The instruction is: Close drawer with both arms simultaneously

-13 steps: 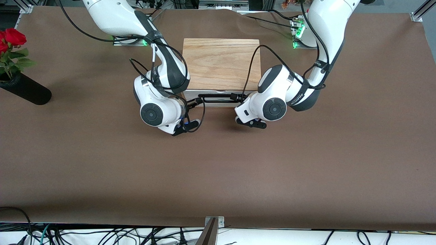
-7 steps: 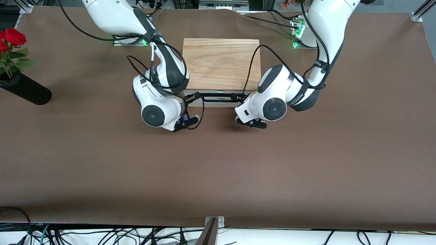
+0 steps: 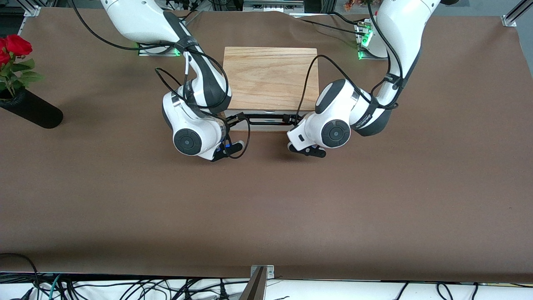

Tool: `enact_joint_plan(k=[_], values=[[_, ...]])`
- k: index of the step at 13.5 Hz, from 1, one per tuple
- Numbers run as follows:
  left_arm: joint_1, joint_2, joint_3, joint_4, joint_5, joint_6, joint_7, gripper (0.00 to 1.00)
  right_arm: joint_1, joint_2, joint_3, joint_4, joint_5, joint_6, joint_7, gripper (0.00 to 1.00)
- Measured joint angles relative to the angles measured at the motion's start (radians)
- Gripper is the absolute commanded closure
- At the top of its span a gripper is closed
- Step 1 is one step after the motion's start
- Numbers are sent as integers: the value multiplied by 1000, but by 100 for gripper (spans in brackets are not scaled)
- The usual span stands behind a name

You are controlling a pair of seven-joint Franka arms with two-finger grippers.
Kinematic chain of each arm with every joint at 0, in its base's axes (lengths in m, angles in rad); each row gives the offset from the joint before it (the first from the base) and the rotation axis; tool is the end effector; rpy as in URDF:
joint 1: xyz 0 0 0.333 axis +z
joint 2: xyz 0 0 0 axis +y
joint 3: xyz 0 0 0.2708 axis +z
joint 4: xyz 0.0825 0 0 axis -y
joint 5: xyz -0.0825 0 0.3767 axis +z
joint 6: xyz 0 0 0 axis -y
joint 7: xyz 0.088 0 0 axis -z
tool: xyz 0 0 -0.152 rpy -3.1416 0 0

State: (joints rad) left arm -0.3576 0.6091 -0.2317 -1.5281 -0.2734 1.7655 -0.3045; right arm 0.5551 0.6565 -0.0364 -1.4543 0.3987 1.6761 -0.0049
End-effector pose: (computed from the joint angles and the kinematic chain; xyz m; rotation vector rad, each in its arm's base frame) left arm 0.4987 -0.3647 0.2194 2.8442 -0.2357 -0.7175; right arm 0.5078 0.3555 0.2079 -2.7594 -0.5531 0.7291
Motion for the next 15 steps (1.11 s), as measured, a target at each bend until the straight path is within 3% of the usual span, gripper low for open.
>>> enact_joint_plan(k=[7,12,15], values=[[25,-29,13,71,0,-1,0,0,6,0,1,24,0,36,0,0],[120,-90,21,88,2,-6,7,0,7,-1,-4,47,-2,147,0,0],[129,-123,19,89,109,-7,10,0,5,-3,-51,64,-25,205,-3,0]])
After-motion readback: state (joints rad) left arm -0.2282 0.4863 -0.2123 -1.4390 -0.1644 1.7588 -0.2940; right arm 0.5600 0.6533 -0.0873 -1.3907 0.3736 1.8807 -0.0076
